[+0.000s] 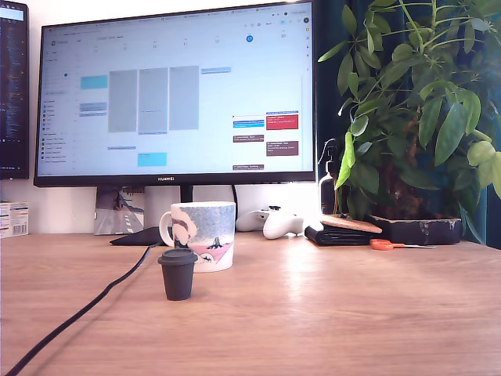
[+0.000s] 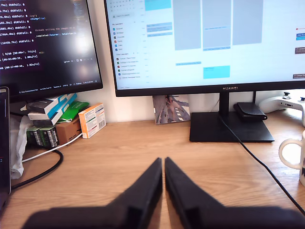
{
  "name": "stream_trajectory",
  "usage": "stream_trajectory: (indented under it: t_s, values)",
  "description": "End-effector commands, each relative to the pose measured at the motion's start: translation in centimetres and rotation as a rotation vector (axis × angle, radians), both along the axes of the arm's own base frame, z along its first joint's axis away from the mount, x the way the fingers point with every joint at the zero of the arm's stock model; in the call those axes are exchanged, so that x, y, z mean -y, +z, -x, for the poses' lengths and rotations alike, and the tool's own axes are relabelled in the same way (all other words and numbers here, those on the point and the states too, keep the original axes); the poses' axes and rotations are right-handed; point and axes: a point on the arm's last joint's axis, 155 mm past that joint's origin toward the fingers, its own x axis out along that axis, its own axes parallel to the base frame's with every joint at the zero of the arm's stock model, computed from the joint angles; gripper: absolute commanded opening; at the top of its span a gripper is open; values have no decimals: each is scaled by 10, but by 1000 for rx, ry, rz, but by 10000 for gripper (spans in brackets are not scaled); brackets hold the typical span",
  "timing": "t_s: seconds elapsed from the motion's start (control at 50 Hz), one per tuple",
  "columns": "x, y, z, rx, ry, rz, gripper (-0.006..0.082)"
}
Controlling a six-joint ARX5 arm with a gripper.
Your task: Pick the grey coffee capsule and place it inside the blue coffee cup
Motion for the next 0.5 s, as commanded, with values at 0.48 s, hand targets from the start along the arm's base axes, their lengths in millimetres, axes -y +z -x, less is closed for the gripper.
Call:
stream_trajectory:
  t_s: [0.48]
  values:
    - [40,-31,8,-169,-212,288,-10]
